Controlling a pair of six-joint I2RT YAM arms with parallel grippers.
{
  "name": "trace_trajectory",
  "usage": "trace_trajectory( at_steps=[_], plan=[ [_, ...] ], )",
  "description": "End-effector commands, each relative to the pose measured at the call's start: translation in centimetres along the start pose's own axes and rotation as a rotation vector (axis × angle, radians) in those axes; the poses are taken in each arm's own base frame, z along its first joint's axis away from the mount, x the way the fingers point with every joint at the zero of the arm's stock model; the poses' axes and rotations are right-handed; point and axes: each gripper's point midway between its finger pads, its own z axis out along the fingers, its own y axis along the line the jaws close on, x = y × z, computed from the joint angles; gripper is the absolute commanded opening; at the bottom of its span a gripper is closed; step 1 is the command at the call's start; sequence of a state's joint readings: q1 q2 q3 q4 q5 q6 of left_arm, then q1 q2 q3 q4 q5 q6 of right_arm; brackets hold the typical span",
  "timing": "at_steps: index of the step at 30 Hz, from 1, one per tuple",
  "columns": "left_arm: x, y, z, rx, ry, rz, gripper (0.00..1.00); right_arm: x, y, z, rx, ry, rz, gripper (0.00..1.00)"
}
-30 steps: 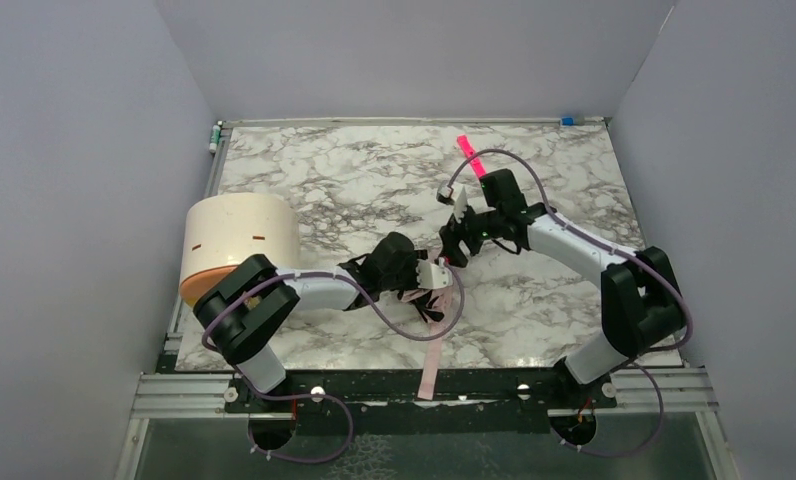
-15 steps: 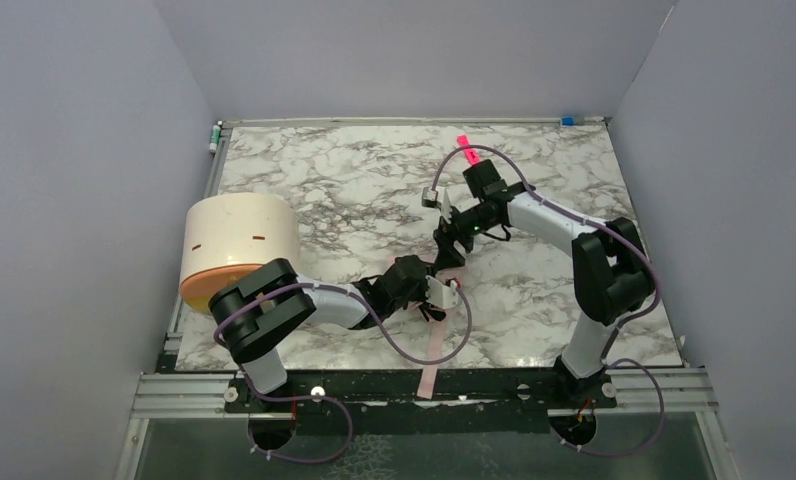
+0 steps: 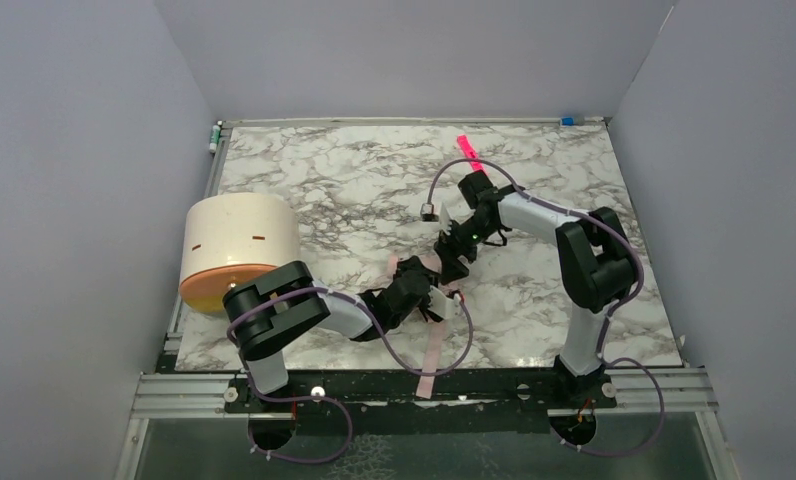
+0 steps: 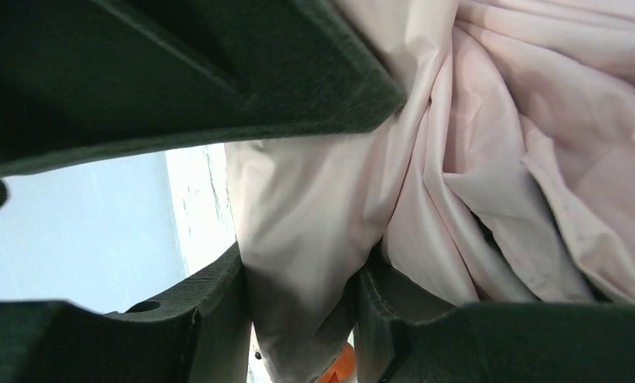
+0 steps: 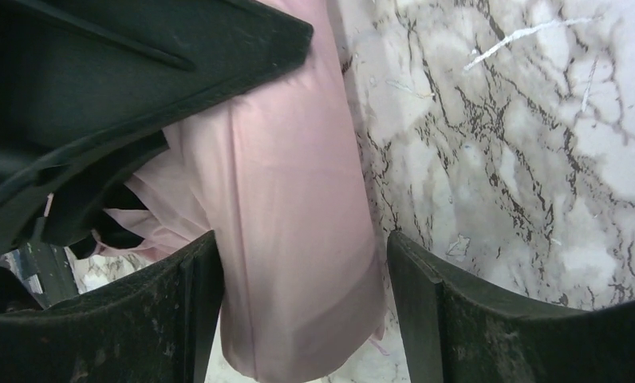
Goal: Put away the umbrella
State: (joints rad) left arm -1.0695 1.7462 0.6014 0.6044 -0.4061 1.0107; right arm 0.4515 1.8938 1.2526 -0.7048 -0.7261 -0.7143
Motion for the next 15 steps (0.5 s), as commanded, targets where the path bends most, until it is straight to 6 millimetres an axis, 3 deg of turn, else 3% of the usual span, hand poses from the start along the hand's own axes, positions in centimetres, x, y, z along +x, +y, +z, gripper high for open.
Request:
trace_trajectory(
  at_steps=[1,4,9,15],
  plan=[
    [2.8,-3.3,-0.6,0.093,0.091,0.099,0.0,1.2,-1.5,0.5,0.051,0.059,0.041,0.75],
    [2.7,-3.0,-0.6,0.083,0.084,0.092,0.0,1.5,-1.7,1.1,0.049,0.052,0.063,0.68],
    [2.2,-2.5,-0.7,0.069,0.067,0.069,0.07,2.1,-1.8,2.1,0.051,0.039,0.088,0.46],
    [0.9,-0.2,-1.3,0.005,0.025,-0.02,0.35,3.0,-2.1,1.9,0.113,0.031,0.068,0.19]
  ],
)
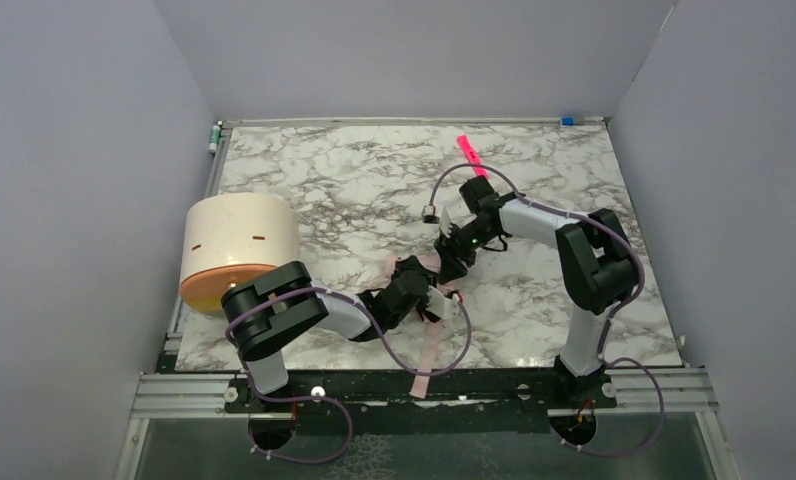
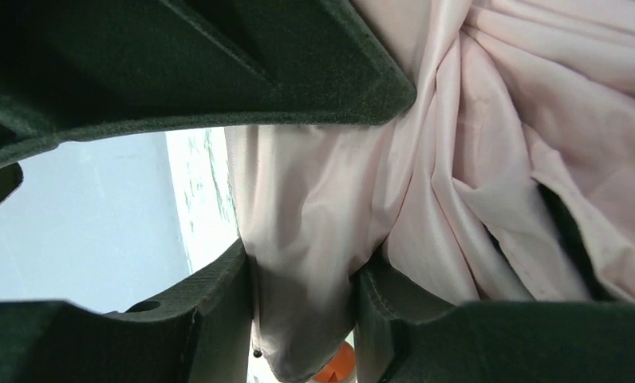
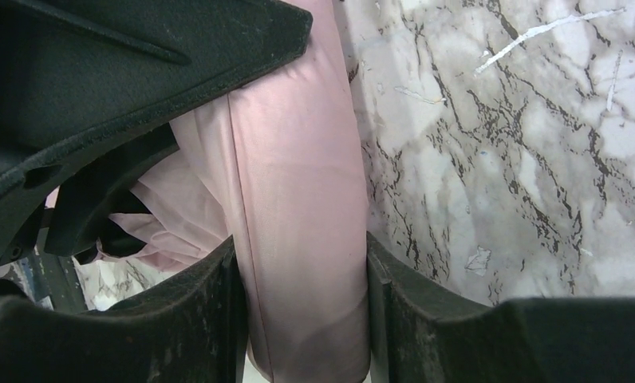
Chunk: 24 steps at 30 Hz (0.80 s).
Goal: Put away the umbrella
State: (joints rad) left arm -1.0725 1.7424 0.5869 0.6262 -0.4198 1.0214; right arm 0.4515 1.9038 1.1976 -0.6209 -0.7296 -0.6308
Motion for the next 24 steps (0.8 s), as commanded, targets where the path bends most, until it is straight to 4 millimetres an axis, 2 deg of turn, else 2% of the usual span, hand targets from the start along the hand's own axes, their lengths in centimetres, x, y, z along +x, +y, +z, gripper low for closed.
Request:
trace_trajectory(
  at_steps=[1,4,6,8,11,15,17,19,24],
  plan=[
    [0.5,0.4,-1.4,0.005,0.013,-0.042,0.39,2.2,-2.2,0.7,0.124,0.041,-0.01,0.17],
    [-0.3,2.7,-2.7,-0.056,-0.02,-0.104,0.53,2.3,-2.7,0.3,0.177,0.034,-0.036,0.11],
    [-0.8,4.3,-3.9,-0.081,-0.045,-0.159,0.59,2.0,-3.2,-0.1,0.218,0.018,-0.063,0.09],
    [-1.7,5.4,-5.3,-0.065,-0.086,-0.228,0.62,1.7,-3.7,-0.5,0.263,0.006,-0.089,0.08],
    [-3.1,5.9,-7.8,0.013,-0.158,-0.338,0.65,1.5,-4.4,-1.0,0.32,0.0,-0.121,0.06],
    [-3.4,6.5,-10.7,0.043,-0.213,-0.491,0.63,1.3,-4.7,-1.2,0.392,0.008,-0.167,0.06],
    [-3.1,7.4,-11.5,0.039,-0.234,-0.572,0.6,1.4,-4.4,-0.8,0.411,0.023,-0.193,0.05],
    [-2.1,9.2,-11.7,0.02,-0.255,-0.678,0.58,1.4,-3.8,-0.2,0.436,0.037,-0.234,0.05],
    [2.0,15.0,-11.3,-0.089,-0.291,-0.915,0.58,1.5,-2.5,0.8,0.522,0.043,-0.341,0.06]
  ],
)
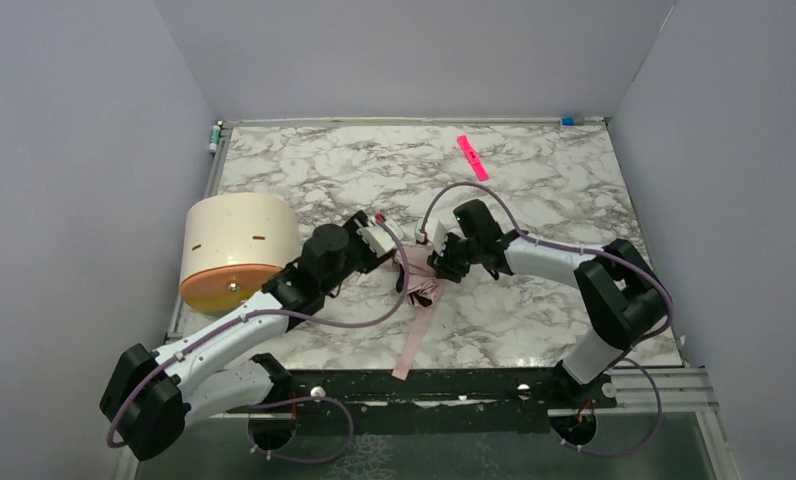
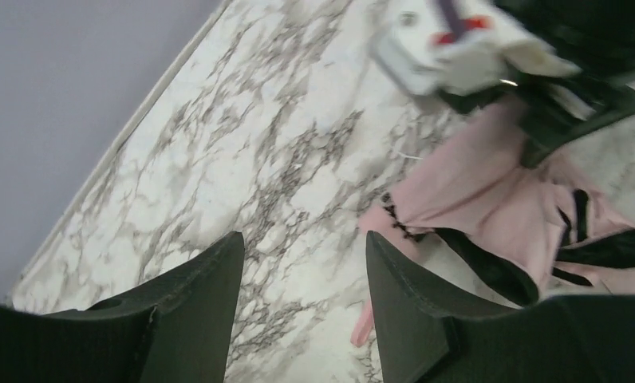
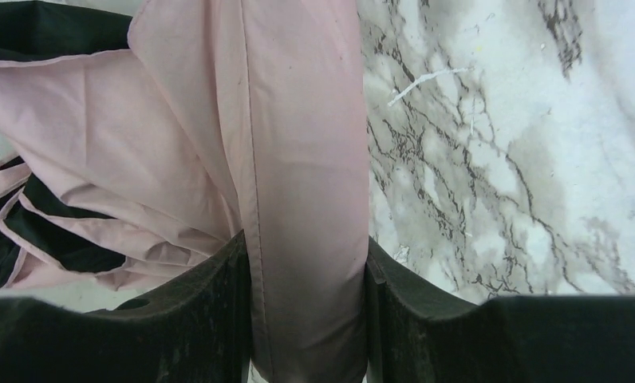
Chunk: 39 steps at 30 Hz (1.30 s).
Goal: Put away the umbrella
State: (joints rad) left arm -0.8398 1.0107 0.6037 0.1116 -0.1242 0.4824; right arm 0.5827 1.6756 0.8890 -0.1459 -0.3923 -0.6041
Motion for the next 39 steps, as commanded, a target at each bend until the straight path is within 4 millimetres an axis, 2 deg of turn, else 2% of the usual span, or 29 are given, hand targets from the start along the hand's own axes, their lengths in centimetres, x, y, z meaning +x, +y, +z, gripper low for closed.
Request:
trace_trajectory(
  at_steps=[1,5,7,8,10,12,15,19,23,27,32,35,39],
  plan=[
    [-1.4,4.5,0.3,-0.023,-0.086,-0.248,0.58,2.9,0.5,0.7,0.142,0.105,-0.103,0.06],
    [-0.8,8.3,1.6,-0.074,-0.102,-0.306,0.59,3.5,2.0,0.9,0.188,0.121,-0.173,0.06],
    [-0.1,9.6,2.3,-0.066,-0.1,-0.32,0.59,3.9,2.4,0.9,0.227,0.147,-0.208,0.06],
    [0.1,9.5,2.8,-0.035,-0.096,-0.308,0.59,4.2,2.7,0.9,0.245,0.161,-0.234,0.06],
    [0.3,8.0,4.0,0.083,-0.08,-0.245,0.59,4.4,3.2,0.9,0.277,0.174,-0.281,0.06],
    [0.2,5.7,4.6,0.249,-0.09,-0.178,0.59,4.3,3.7,0.9,0.302,0.168,-0.332,0.06],
    [0.7,2.6,4.7,0.455,-0.093,-0.119,0.59,3.9,4.6,0.9,0.316,0.146,-0.409,0.06],
    [2.2,0.0,4.9,0.641,-0.048,-0.099,0.59,3.5,5.4,1.1,0.329,0.122,-0.485,0.06],
    [4.2,-1.6,5.8,0.724,0.04,-0.135,0.61,3.4,5.7,1.4,0.329,0.126,-0.521,0.06],
    [5.3,-4.9,5.8,0.847,0.099,-0.101,0.62,3.1,5.9,1.3,0.331,0.108,-0.518,0.06],
    [8.2,-8.1,5.9,0.946,0.24,-0.055,0.64,3.1,6.0,1.3,0.325,0.11,-0.514,0.06],
    [9.7,-8.9,6.4,0.964,0.295,-0.031,0.64,2.9,6.1,1.1,0.324,0.104,-0.513,0.06],
    [10.7,-8.9,7.2,0.967,0.323,-0.016,0.59,2.7,6.2,1.0,0.323,0.102,-0.513,0.06]
  ],
)
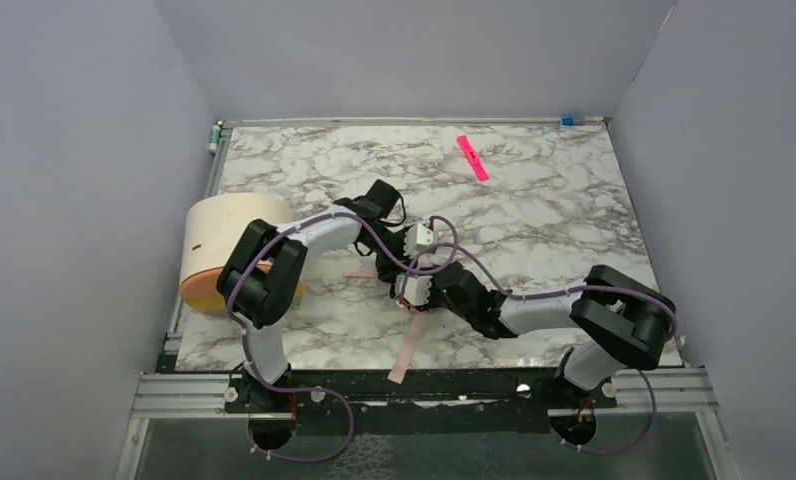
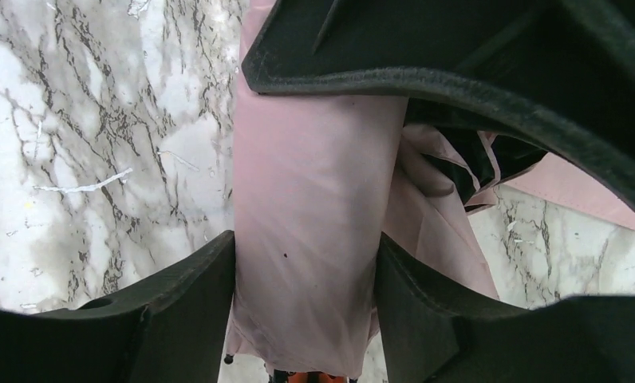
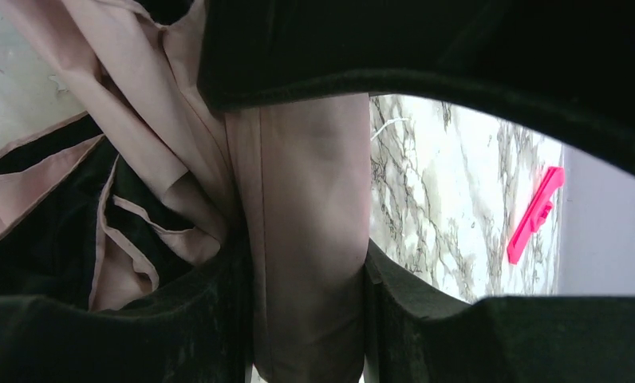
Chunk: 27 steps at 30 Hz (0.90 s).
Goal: Put away the umbrella
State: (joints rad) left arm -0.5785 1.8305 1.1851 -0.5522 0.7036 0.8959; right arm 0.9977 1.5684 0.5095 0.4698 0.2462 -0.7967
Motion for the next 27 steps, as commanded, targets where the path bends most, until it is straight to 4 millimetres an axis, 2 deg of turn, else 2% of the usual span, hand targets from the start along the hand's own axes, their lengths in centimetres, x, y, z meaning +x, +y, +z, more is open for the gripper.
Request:
trace_trajectory(
  at_steps=[1,4,6,11,14,19,20,21,24,27],
  plan=[
    [1.5,0.5,0.2,0.009,0.073,0.012,0.57,2.9,4.5,-1.0,-0.158,0.09,-0.035,0.06],
    [2.1,0.6,0.3,0.008,0.094,0.005,0.49,2.7,4.3,-1.2,-0.15,0.081,-0.031,0.06],
    [2.3,0.3,0.4,0.011,0.102,0.005,0.38,2.5,4.1,-1.2,-0.139,0.072,-0.026,0.06],
    [2.9,-0.6,0.5,0.008,0.143,0.028,0.02,2.0,3.5,-1.2,-0.11,0.045,-0.007,0.08],
    [3.4,-0.6,0.6,-0.02,0.172,0.036,0.0,1.2,2.9,-1.5,-0.082,0.005,0.022,0.15],
    [4.0,-0.3,0.3,-0.073,0.183,0.052,0.0,-1.8,0.7,-3.5,-0.025,-0.123,0.135,0.5],
    [4.1,-0.3,0.3,-0.078,0.184,0.054,0.0,-2.4,0.1,-4.3,-0.009,-0.158,0.17,0.62],
    [4.2,-0.3,0.3,-0.085,0.184,0.059,0.0,-3.1,-0.5,-5.1,0.004,-0.196,0.208,0.66],
    [4.3,0.0,0.2,-0.113,0.184,0.069,0.0,-5.4,-2.4,-8.1,0.055,-0.336,0.371,0.69],
    [4.3,0.4,0.2,-0.137,0.185,0.075,0.0,-6.6,-3.3,-10.6,0.07,-0.44,0.511,0.7]
  ],
)
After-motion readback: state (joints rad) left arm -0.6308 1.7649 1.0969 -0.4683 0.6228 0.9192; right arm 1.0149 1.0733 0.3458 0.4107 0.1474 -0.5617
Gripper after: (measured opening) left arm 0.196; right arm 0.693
